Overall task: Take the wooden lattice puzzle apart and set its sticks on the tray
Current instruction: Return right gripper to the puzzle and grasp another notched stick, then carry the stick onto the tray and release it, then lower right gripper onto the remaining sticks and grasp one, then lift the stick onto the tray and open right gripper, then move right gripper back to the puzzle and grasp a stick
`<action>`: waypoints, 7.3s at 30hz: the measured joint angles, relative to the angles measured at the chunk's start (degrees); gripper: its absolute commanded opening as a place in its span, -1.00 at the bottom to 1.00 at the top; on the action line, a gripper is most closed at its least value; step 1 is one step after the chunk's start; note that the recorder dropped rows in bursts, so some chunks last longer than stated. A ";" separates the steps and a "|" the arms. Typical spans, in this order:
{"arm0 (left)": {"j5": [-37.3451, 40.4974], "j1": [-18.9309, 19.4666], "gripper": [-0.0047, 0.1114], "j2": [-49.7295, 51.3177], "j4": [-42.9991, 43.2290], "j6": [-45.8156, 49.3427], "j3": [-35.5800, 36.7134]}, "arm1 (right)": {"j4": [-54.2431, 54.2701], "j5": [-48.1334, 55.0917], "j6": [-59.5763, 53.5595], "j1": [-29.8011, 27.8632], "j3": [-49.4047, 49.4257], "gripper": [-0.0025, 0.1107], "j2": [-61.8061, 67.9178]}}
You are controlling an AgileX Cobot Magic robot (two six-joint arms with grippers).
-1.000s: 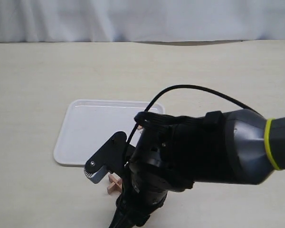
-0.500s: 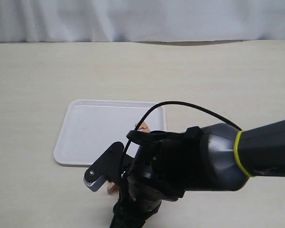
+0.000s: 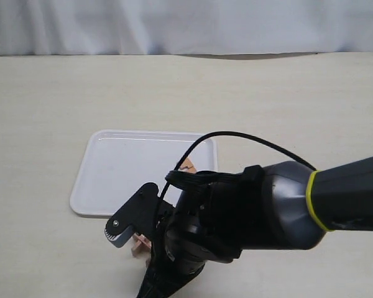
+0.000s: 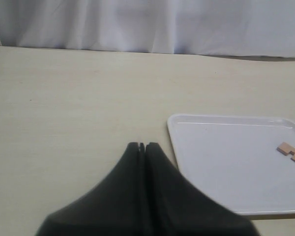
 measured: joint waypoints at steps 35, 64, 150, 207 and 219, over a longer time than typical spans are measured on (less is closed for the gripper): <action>0.00 0.00 -0.92 0.00 0.00 0.00 0.00 | -8.39 -3.72 2.85 -13.77 -12.96 -0.32 4.80; 0.00 0.00 -0.92 0.00 0.00 0.00 0.00 | 10.80 15.17 -56.23 -13.77 -9.65 0.31 -1.55; 0.00 0.00 -0.92 0.00 0.00 0.00 0.00 | 23.13 -26.06 -59.81 -15.58 -9.22 -0.69 3.35; 0.00 0.00 -0.92 0.00 0.04 0.00 0.00 | 15.39 0.20 -70.64 -8.00 -11.87 -0.38 6.59; 0.00 0.00 -0.92 0.00 0.04 0.00 0.00 | 15.39 -0.24 -70.64 -8.00 -11.87 -0.87 8.75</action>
